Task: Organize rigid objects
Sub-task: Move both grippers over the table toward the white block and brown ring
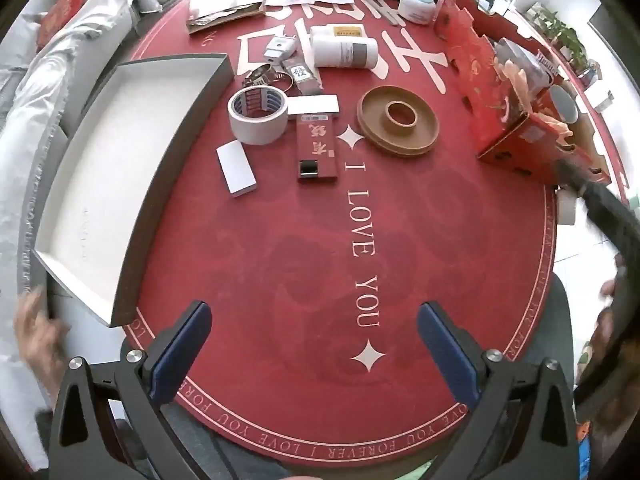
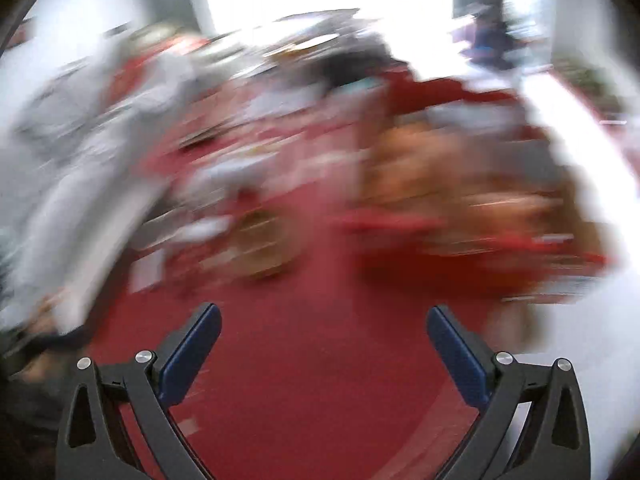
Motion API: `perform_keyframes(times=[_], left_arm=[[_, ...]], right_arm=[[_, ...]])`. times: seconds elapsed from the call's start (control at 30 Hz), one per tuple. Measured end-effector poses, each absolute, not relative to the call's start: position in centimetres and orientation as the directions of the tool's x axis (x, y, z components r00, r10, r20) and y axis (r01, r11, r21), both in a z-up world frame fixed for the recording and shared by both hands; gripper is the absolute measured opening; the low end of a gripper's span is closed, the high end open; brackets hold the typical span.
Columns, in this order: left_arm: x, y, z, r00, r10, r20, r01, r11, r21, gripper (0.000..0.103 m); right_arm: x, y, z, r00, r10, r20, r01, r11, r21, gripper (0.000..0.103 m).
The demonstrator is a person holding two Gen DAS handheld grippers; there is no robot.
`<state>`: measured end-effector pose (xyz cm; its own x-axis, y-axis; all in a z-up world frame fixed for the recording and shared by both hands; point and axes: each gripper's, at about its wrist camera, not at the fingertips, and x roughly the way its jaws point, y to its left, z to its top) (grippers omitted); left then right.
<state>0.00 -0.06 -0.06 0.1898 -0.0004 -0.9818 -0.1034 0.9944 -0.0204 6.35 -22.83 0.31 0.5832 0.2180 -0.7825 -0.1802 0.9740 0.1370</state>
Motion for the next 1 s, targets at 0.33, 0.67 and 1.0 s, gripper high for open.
perform_keyframes(times=[0.33, 0.67, 1.0], left_arm=[[0.1, -1.3, -0.3, 0.179, 0.027, -0.983, -0.067, 0.998, 0.015, 0.103], [0.1, 1.3, 0.1, 0.230, 0.073, -0.970, -0.158, 0.987, 0.036, 0.103], [0.0, 5.8, -0.7, 0.254, -0.001, -0.967, -0.241, 0.968, -0.065, 0.103]], right_arm=[[9.5, -24.7, -4.1, 0.411, 0.464, -0.785, -0.220, 0.886, 0.409, 0.103], [7.1, -17.5, -4.6, 0.233, 0.452, -0.861, -0.302, 0.875, 0.377, 0.103], [5.7, -16.2, -6.0, 0.143, 0.317, -0.938, -0.291, 0.919, 0.267, 0.103]])
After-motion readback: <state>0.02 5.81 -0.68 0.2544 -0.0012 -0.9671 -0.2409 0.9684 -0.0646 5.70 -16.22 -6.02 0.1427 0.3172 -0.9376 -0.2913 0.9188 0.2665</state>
